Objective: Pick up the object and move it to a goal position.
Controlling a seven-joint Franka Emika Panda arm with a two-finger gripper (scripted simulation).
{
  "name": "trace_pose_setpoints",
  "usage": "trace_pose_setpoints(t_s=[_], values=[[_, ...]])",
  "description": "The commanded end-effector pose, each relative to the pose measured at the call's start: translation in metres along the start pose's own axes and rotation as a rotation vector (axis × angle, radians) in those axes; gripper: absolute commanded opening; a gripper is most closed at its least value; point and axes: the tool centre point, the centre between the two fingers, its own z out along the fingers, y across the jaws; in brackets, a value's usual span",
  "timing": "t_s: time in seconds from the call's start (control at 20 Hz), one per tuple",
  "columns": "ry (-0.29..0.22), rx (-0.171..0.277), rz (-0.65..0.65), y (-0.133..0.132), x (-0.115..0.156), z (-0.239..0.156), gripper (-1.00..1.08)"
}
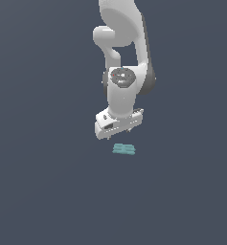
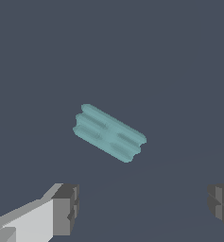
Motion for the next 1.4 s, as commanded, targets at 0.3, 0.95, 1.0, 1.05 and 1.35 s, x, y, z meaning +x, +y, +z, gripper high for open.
trace_pose_setpoints(t_s=[0.3,0.95,1.0,1.05,1.35], values=[[-0.003,-0.007,-0.261,-0.004,0.006,0.02,1.0],[-0.002,-0.01,-0.657,-0.013,0.016,0.048,1.0],[-0.001,-0.01,-0.687,-0.014,0.016,0.051,1.0],[-0.001,-0.01,-0.717,-0.015,0.017,0.053,1.0],[0.004,-0.01,-0.882,-0.02,0.021,0.064,1.0]])
